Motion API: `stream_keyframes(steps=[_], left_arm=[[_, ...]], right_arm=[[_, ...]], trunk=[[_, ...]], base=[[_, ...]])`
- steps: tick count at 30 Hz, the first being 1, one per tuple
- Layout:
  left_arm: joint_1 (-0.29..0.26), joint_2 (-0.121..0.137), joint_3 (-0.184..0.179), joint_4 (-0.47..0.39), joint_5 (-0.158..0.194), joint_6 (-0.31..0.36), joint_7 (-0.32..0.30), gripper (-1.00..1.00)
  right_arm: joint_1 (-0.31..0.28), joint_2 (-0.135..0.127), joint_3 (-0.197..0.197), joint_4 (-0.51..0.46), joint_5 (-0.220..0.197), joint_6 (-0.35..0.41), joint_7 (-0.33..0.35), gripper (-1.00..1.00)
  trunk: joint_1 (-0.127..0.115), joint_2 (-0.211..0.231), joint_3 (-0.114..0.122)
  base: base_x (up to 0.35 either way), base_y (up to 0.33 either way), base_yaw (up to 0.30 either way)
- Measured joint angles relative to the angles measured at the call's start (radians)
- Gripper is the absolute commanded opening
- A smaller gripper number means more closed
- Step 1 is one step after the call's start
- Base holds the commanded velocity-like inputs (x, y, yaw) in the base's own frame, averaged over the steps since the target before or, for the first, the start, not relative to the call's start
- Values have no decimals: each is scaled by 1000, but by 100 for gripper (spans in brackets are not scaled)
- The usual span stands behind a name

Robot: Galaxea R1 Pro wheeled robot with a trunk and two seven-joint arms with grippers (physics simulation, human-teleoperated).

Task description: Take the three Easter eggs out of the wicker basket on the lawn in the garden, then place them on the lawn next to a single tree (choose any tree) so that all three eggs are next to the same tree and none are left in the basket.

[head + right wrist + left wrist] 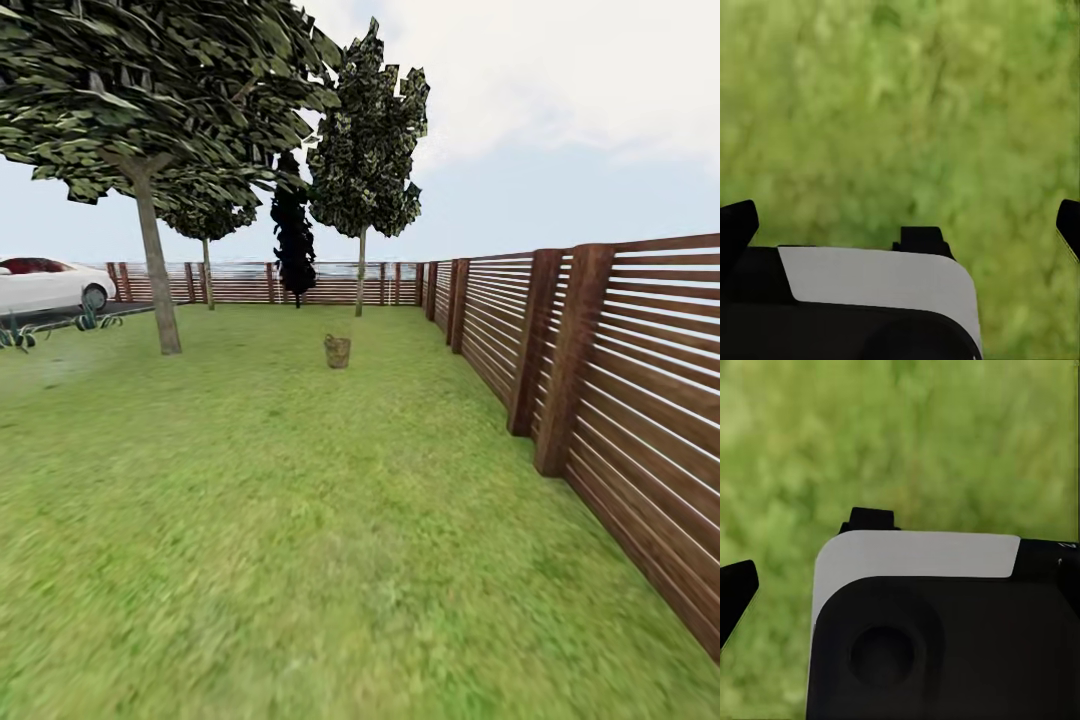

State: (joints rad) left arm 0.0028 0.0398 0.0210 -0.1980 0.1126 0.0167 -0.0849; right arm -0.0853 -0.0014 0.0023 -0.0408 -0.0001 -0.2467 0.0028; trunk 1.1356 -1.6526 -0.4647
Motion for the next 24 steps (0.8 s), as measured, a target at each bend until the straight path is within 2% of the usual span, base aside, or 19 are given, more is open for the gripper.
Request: stream_keyframes(steps=[24], left_arm=[[0,0,-1,0,0,0,0,100]], right_arm=[[0,1,0,0,-1,0,0,100]], trunk=[[0,0,0]], base=[[327,0,0]])
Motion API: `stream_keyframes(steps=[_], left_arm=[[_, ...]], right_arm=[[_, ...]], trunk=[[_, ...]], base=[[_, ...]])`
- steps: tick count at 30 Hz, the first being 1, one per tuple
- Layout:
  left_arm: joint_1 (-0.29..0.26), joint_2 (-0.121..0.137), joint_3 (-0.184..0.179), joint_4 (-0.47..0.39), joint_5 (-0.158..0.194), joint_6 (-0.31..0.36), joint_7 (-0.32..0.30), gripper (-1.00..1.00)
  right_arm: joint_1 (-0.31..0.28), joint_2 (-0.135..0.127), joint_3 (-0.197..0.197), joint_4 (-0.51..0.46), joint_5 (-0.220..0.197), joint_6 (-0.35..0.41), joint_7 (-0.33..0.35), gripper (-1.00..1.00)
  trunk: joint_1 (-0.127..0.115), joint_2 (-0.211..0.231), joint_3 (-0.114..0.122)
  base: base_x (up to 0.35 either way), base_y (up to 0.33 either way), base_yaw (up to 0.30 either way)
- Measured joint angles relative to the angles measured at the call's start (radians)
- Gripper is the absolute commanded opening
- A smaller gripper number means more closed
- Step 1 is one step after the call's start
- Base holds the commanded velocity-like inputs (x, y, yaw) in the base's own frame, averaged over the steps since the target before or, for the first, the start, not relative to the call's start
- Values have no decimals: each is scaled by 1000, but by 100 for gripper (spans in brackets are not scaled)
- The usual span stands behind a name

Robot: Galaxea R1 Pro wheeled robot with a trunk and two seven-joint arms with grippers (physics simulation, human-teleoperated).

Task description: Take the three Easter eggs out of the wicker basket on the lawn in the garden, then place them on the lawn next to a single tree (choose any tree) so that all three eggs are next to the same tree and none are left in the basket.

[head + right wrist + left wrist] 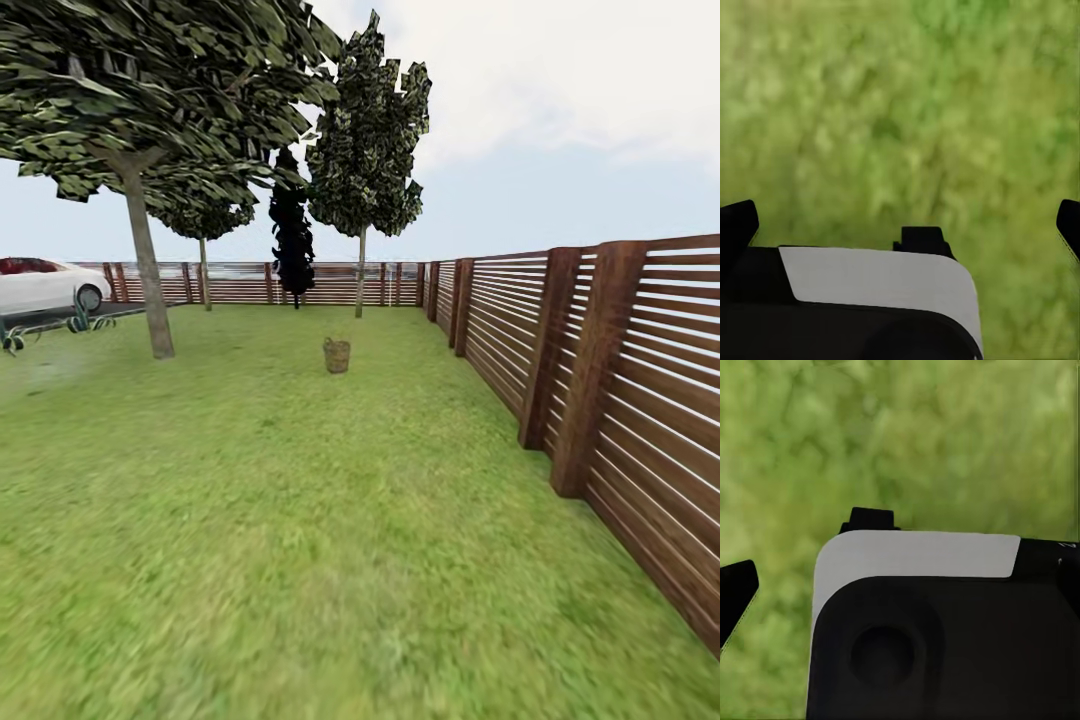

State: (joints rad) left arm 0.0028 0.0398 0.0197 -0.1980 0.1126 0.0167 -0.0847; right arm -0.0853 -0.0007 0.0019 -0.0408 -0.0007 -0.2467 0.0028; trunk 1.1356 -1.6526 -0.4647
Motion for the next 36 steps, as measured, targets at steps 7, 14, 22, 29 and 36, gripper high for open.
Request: stream_keyframes(steps=[7,14,22,29,36], left_arm=[[0,0,1,0,0,0,0,100],[0,0,1,0,0,0,-1,100],[0,0,1,0,0,0,-1,100],[0,0,1,0,0,0,-1,100],[0,0,1,0,0,0,-1,100]], right_arm=[[0,0,0,0,0,0,0,100],[0,1,0,0,0,0,0,100],[0,1,0,0,0,0,0,100],[0,1,0,0,0,0,0,100],[0,2,0,1,-1,0,0,100]], trunk=[[0,0,0],[0,0,0],[0,0,0],[0,0,0],[0,0,0]], base=[[327,0,0],[327,0,0],[327,0,0],[327,0,0],[327,0,0]])
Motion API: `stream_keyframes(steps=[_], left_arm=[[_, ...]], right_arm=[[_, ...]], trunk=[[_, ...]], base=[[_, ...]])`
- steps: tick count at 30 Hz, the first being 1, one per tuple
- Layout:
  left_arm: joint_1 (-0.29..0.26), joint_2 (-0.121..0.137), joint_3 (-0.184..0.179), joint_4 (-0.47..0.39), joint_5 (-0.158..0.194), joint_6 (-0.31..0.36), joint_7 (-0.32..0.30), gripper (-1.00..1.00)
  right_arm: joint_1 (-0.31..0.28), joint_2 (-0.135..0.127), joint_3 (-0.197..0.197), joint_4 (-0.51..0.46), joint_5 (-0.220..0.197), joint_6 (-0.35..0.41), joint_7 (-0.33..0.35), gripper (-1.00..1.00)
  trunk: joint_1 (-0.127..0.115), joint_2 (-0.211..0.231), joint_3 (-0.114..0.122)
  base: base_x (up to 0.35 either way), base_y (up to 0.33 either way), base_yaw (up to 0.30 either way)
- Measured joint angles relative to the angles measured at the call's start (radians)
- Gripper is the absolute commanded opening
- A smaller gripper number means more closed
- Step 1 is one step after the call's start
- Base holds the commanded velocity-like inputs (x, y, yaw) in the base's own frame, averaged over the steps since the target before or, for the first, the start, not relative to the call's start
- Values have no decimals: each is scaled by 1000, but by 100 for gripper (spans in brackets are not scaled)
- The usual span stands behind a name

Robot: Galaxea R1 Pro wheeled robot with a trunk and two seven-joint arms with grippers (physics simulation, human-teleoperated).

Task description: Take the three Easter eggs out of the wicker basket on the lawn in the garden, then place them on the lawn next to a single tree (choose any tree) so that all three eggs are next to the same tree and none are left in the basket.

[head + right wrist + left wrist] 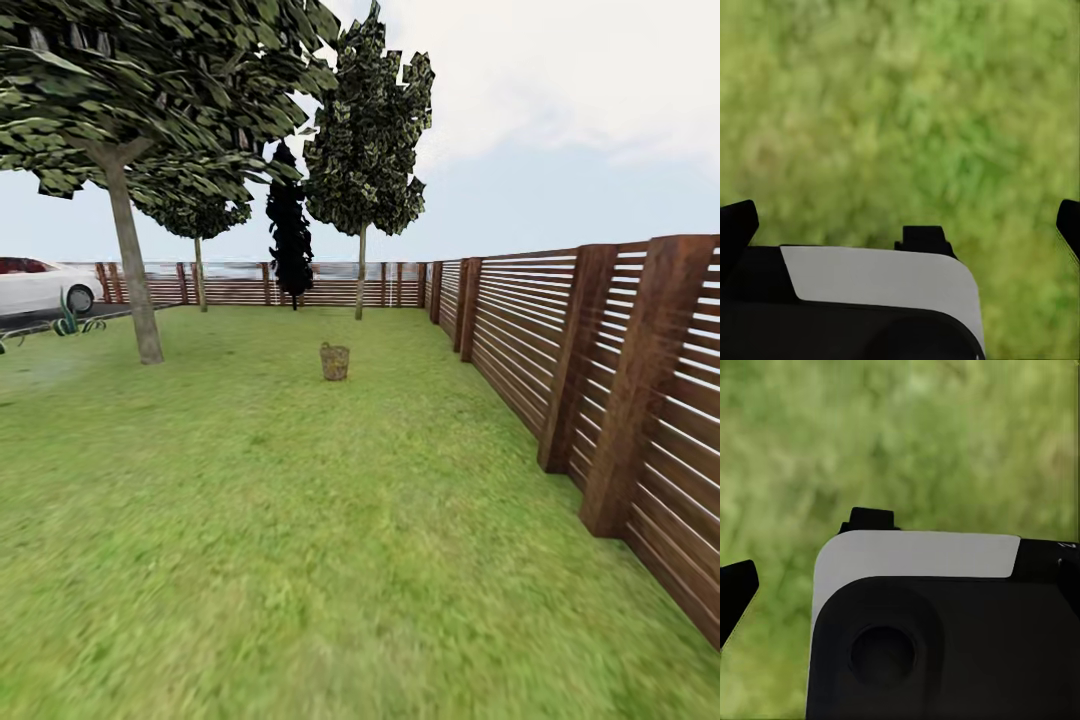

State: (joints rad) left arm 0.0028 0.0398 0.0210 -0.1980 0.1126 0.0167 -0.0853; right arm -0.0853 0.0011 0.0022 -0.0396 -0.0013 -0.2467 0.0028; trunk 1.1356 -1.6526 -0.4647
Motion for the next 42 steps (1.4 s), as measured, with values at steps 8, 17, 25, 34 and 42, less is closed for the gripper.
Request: stream_keyframes(steps=[8,17,25,34,42], left_arm=[[0,0,0,0,0,0,0,100],[0,0,0,0,0,0,0,100],[0,0,0,0,0,0,0,100],[0,0,-1,0,0,0,0,100],[0,0,-1,0,0,0,0,100]], right_arm=[[0,0,0,0,0,0,0,100],[0,0,-1,0,0,0,0,100],[0,0,0,0,0,0,0,100],[0,0,0,0,0,0,0,100],[0,-1,-1,-1,0,0,0,100]], trunk=[[0,0,0],[0,0,0],[0,0,0],[0,0,0],[0,0,0]], base=[[327,0,0],[327,0,0],[327,0,0],[327,0,0],[327,0,0]])
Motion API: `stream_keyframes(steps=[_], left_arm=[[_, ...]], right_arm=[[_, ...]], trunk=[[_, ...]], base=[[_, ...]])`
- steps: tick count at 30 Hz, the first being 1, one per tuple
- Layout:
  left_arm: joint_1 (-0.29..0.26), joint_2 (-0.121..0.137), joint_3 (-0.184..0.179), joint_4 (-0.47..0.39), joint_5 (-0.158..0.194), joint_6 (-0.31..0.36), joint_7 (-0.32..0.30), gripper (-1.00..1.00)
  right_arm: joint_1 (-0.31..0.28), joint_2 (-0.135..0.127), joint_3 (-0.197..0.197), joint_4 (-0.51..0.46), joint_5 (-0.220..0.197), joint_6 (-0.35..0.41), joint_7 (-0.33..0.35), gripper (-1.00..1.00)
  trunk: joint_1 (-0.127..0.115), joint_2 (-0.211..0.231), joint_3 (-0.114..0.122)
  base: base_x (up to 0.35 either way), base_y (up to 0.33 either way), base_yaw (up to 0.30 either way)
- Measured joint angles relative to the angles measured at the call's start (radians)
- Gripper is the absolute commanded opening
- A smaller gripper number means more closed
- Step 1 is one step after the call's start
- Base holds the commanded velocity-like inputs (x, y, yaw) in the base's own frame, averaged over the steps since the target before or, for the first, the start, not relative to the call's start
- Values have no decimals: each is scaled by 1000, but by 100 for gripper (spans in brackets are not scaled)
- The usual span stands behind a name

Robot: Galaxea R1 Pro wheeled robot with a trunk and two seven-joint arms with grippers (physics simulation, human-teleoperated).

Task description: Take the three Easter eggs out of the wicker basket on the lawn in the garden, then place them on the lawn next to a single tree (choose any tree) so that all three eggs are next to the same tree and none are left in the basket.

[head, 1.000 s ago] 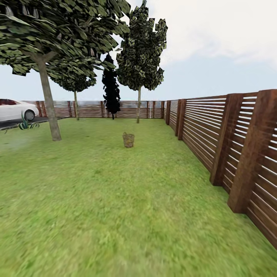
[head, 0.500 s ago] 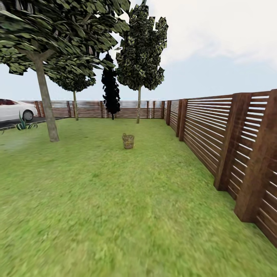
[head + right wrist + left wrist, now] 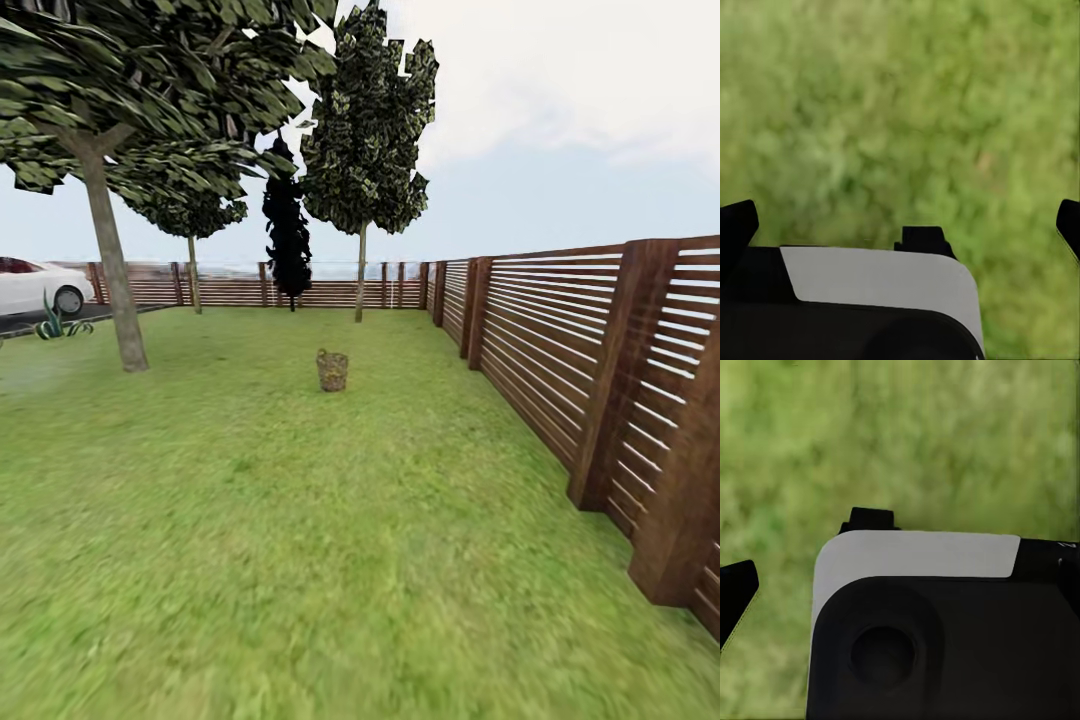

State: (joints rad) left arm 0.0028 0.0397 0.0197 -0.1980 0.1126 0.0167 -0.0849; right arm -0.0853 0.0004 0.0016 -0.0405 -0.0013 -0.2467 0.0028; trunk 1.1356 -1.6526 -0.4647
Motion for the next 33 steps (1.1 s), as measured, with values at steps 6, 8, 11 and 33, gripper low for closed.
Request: stream_keyframes(steps=[6,8,11,33], left_arm=[[0,0,0,0,0,0,0,100],[0,0,0,0,0,0,0,100],[0,0,0,0,0,0,0,100],[0,0,1,0,0,0,-1,100]], right_arm=[[0,0,0,0,0,0,0,100],[0,0,-2,0,-1,0,-1,100],[0,0,-3,0,-1,0,-1,100],[0,-1,-6,0,-3,0,-1,100]], trunk=[[0,0,0],[0,0,0],[0,0,0],[0,0,-13]], base=[[327,0,0],[327,0,21],[327,0,66],[327,0,171]])
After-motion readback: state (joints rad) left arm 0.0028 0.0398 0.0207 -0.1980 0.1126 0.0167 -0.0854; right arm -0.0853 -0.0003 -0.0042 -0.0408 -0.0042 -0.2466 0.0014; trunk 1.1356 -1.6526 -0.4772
